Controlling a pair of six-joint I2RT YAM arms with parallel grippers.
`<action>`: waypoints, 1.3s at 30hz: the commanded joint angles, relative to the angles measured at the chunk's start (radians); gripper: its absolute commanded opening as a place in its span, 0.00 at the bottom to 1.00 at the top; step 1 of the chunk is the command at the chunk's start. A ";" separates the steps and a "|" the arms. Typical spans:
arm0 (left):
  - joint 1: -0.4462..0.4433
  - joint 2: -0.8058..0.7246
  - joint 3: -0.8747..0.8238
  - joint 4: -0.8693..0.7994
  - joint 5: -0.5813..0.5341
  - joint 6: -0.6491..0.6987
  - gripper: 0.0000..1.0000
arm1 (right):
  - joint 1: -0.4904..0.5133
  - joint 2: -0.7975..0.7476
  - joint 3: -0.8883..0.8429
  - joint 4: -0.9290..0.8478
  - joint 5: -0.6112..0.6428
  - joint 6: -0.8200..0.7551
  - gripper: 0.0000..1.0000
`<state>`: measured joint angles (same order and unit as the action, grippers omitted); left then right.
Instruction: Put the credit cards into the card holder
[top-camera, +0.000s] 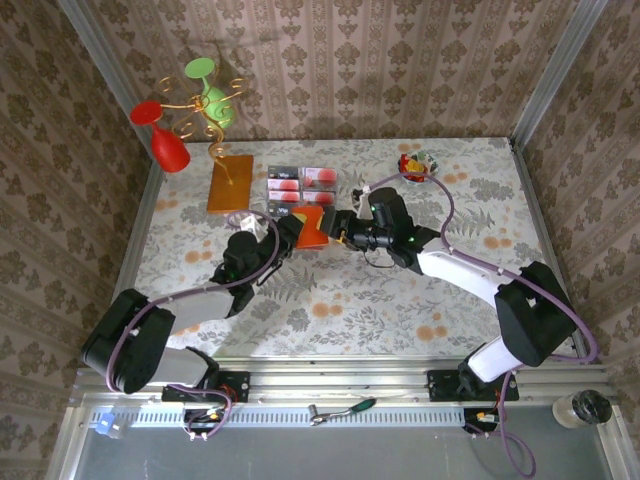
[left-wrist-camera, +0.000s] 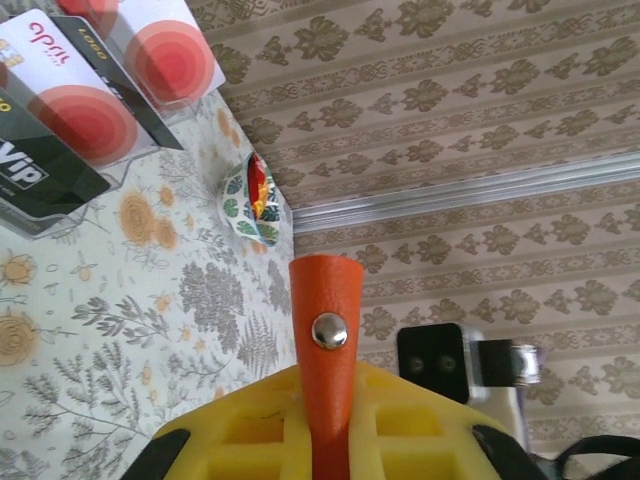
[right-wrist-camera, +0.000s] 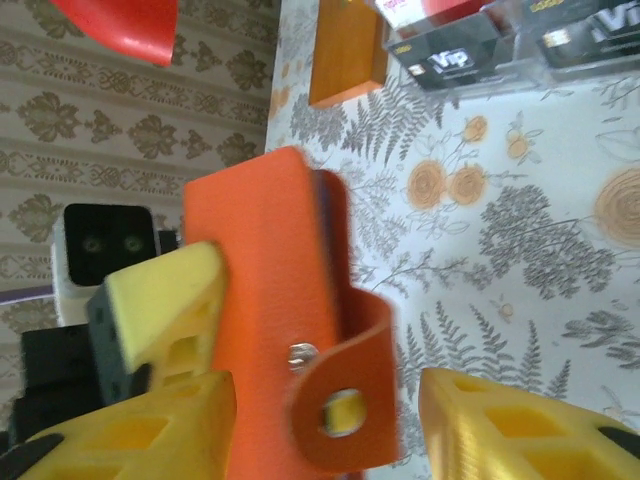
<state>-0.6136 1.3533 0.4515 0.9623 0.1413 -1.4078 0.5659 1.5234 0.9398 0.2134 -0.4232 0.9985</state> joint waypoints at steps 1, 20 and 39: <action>0.002 -0.006 -0.005 0.099 -0.011 -0.032 0.00 | -0.021 0.016 -0.044 0.097 0.001 0.030 0.46; 0.000 0.015 0.002 0.150 -0.019 -0.052 0.00 | -0.035 0.047 -0.122 0.291 -0.066 0.123 0.40; -0.024 0.115 0.038 0.302 -0.020 -0.104 0.00 | -0.043 0.095 -0.136 0.550 -0.212 0.284 0.23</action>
<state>-0.6167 1.4616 0.4526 1.1954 0.1040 -1.5005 0.5106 1.6058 0.8097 0.7002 -0.5617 1.2659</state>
